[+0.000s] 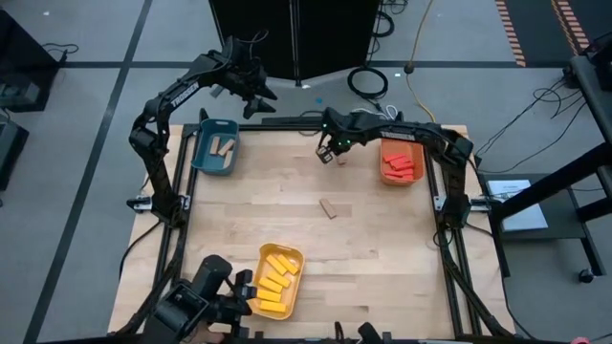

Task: Sort blocks
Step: Put the brown block into the blue bin

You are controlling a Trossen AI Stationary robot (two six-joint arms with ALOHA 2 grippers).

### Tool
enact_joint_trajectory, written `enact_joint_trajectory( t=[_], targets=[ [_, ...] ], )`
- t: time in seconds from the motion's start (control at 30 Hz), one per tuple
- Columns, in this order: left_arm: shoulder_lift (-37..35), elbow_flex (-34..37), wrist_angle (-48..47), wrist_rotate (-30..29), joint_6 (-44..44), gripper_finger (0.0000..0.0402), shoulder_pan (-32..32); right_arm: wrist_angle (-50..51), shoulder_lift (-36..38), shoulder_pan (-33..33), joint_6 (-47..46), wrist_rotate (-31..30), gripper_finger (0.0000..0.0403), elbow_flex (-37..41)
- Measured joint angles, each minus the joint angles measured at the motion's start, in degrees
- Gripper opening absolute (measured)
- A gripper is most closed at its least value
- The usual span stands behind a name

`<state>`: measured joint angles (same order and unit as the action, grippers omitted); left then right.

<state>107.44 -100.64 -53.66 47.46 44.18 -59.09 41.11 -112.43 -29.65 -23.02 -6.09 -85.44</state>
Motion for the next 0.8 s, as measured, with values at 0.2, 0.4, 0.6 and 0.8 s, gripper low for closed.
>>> enact_joint_trajectory(
  t=[0.2, 0.4, 0.6, 0.8],
  targets=[
    [0.0, 0.0, 0.6, 0.09, -0.31, 0.0255, 1.88, -5.83, 1.08, -1.15, 1.02, 0.05, 0.0, 2.19],
    [0.0, 0.0, 0.53, -1.01, -0.35, 0.0255, 2.33, -4.79, 0.3, -1.27, 1.4, -0.95, 0.0033, 2.2],
    [0.0, 0.0, 0.49, -1.15, -1.84, 0.0255, 2.33, -3.22, -1.47, -1.27, 2.39, -4.02, 0.0132, 2.2],
    [0.0, 0.0, 0.11, -2.89, -1.88, 0.0255, 2.33, -1.77, -1.87, -1.03, 2.21, -4.81, 0.0223, 2.65]
  ],
)
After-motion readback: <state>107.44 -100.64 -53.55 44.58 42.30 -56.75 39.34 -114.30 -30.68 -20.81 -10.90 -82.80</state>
